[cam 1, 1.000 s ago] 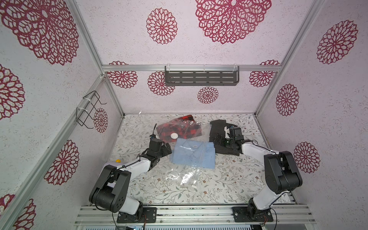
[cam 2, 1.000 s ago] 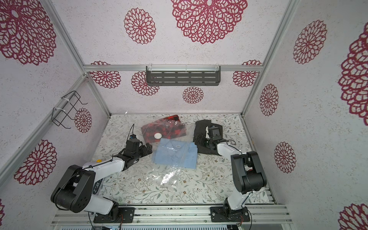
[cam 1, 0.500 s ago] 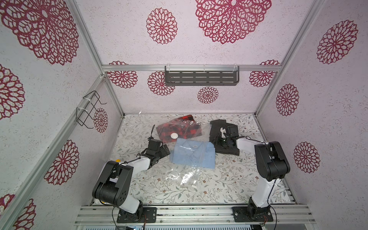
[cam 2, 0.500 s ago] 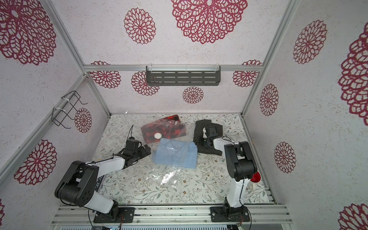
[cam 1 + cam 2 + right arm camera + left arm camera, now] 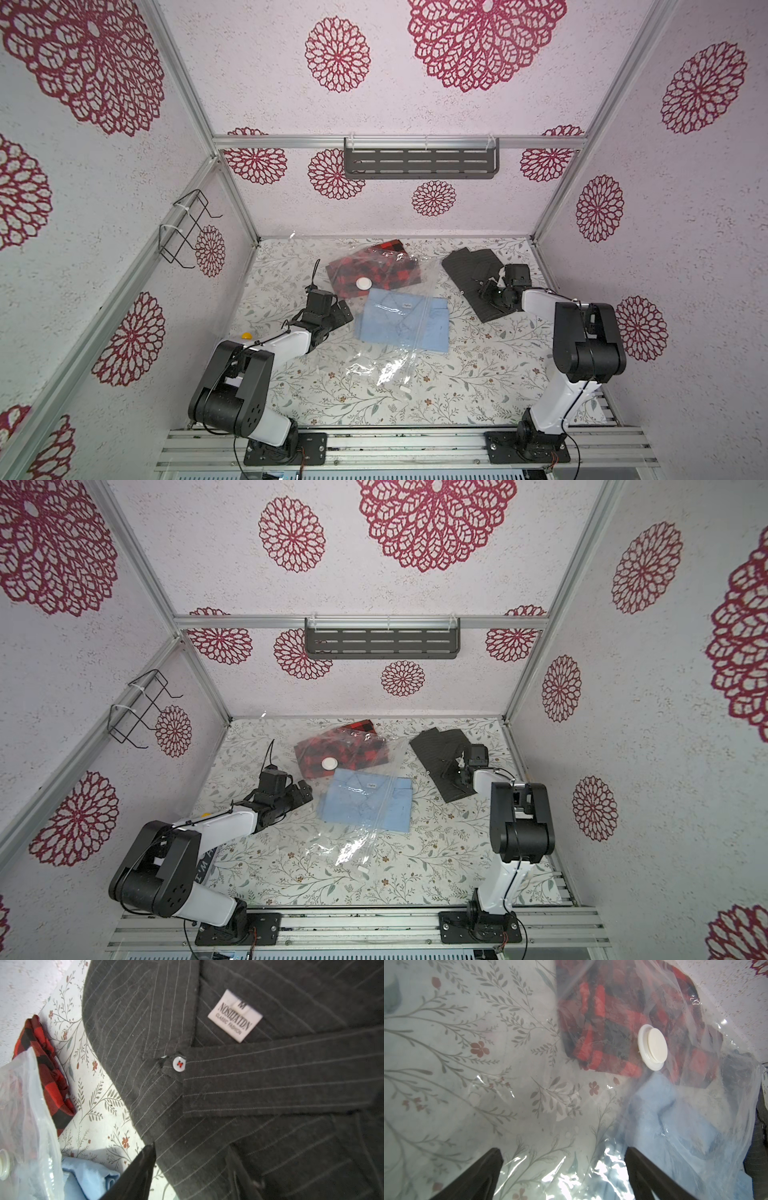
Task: Place the folded shirt into the vacuum bag
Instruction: Adjust the shirt at the center of the board, then move the shirt at the center of the board.
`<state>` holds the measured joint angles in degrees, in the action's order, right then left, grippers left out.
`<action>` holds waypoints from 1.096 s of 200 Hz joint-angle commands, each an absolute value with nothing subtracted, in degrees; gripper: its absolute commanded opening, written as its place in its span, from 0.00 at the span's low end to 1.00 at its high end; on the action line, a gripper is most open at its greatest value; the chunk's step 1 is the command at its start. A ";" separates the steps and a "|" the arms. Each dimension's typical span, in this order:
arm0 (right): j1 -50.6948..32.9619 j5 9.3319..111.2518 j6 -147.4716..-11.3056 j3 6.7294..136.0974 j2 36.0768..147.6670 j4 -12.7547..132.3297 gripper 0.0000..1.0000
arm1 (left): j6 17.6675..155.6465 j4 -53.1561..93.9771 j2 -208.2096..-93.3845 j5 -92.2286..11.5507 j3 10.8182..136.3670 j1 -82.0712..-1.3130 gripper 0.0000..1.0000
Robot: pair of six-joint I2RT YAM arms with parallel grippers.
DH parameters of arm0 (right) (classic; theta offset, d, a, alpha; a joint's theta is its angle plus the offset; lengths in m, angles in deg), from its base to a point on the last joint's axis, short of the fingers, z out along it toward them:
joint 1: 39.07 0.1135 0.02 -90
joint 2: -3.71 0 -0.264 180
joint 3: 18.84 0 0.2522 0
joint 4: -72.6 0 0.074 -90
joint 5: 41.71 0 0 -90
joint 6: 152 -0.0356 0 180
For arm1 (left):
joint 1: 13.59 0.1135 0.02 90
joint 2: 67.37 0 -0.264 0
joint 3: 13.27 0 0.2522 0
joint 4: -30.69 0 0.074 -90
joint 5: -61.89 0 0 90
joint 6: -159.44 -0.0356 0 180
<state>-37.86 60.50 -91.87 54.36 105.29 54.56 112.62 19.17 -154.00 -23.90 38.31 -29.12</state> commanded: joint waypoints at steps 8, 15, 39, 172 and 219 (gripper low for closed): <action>-32.13 63.94 -88.69 56.18 97.23 52.64 0.64 | 112.62 19.20 -153.07 -23.17 38.00 -28.45 0.97; -30.68 64.32 -88.68 55.49 96.36 52.73 0.64 | 112.66 19.21 -153.65 -23.51 38.21 -28.23 0.97; -26.28 66.42 -88.43 50.26 94.02 54.74 0.62 | 113.75 19.01 -155.76 -26.82 38.74 -26.67 0.97; -17.45 57.13 -92.39 33.26 94.12 57.55 0.47 | 118.75 20.88 -158.45 -31.77 36.27 -18.58 0.97; -21.26 46.37 -93.88 28.80 82.37 50.44 0.48 | 118.63 20.41 -157.64 -31.33 36.17 -18.11 0.97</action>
